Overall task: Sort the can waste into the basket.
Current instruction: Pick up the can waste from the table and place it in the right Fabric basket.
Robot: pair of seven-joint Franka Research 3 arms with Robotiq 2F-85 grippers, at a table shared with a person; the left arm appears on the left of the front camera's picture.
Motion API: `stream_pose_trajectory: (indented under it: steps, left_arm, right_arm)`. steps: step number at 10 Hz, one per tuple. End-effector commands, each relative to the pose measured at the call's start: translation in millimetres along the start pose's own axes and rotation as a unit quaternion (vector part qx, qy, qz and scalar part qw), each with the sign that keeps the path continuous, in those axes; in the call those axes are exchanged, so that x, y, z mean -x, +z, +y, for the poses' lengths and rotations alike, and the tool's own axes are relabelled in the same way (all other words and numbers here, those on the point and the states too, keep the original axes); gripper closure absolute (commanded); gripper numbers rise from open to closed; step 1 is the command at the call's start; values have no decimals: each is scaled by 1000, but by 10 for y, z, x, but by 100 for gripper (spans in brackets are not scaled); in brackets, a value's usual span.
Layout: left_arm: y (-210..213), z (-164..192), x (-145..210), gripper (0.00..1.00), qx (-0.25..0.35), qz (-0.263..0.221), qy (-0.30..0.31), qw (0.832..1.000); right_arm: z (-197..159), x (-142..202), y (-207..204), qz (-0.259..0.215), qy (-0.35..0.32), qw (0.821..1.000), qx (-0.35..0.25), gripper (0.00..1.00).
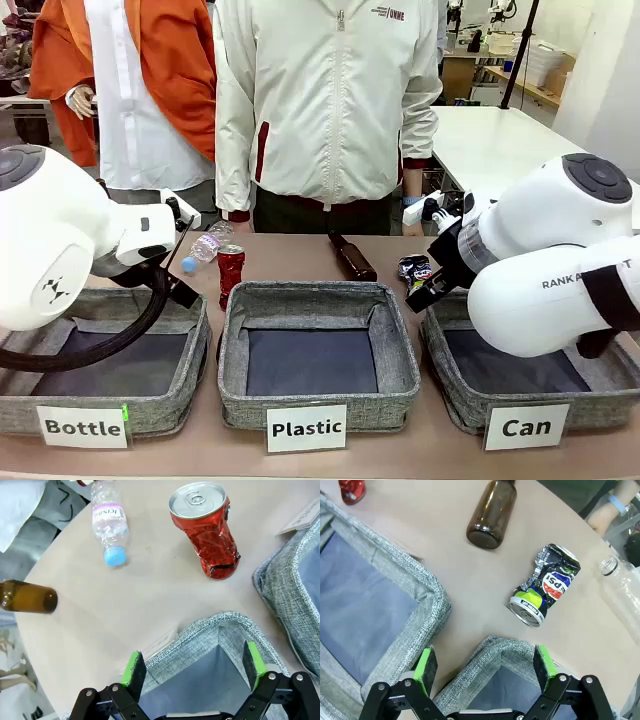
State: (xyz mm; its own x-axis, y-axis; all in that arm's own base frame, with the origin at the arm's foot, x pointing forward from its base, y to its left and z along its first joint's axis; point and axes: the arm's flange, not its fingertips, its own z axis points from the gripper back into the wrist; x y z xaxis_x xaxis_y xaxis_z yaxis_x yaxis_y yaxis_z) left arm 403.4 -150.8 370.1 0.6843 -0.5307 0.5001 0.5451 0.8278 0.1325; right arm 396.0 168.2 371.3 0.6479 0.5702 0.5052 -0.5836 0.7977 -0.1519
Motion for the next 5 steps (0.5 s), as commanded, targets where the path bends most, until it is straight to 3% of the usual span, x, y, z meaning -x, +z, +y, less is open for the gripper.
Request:
stream_pose_trajectory:
  steps: [1,5]
  left_arm:
    - [1,0,0,0,0,0,0,1000]
    - [1,0,0,0,0,0,0,1000]
  right_arm:
    - [0,0,0,0,0,1000,0,0]
    - [0,0,0,0,0,1000,0,0]
